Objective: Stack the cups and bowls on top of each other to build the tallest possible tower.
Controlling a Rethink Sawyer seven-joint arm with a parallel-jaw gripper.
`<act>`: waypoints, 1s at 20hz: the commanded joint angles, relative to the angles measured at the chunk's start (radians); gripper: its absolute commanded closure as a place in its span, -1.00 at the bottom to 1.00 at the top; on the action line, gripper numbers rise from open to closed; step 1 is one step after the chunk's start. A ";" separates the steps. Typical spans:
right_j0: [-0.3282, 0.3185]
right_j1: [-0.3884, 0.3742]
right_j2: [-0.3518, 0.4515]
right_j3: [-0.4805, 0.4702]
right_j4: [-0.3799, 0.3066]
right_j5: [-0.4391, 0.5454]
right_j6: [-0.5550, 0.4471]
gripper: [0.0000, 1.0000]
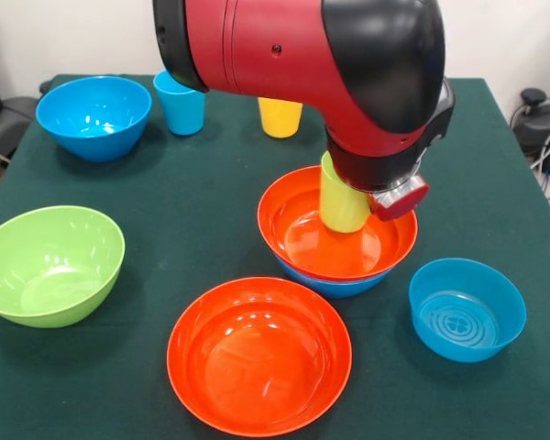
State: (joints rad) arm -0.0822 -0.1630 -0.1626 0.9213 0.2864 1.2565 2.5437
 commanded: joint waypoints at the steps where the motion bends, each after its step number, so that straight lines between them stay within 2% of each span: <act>1: 0.013 -0.004 0.075 -0.023 -0.047 -0.052 -0.020 1.00; 7: 0.010 0.000 0.073 -0.054 -0.045 -0.019 -0.015 1.00; 20: 0.010 0.009 0.070 -0.061 -0.051 -0.037 -0.023 1.00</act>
State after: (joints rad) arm -0.0819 -0.1602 -0.1632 0.8782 0.2862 1.2565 2.5437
